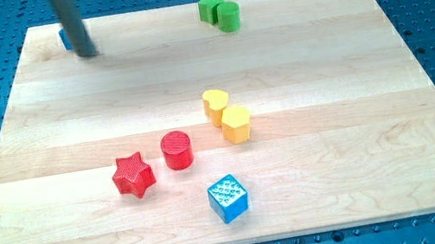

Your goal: Place your arm at the bottom right of the triangle

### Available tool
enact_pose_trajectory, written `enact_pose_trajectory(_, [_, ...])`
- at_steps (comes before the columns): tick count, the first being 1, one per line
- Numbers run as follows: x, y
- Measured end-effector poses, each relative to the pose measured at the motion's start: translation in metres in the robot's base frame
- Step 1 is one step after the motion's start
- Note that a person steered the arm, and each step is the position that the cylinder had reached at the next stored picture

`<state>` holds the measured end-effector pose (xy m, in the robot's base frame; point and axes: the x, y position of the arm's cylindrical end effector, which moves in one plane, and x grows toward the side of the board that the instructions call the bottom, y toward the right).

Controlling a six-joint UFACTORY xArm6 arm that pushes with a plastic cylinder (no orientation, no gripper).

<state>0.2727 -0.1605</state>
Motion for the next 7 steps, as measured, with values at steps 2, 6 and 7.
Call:
enact_pose_trajectory(2, [-0.033, -0.031])
enact_pose_trajectory(6, [0.041, -0.055])
enact_pose_trajectory(7, [0.043, -0.055])
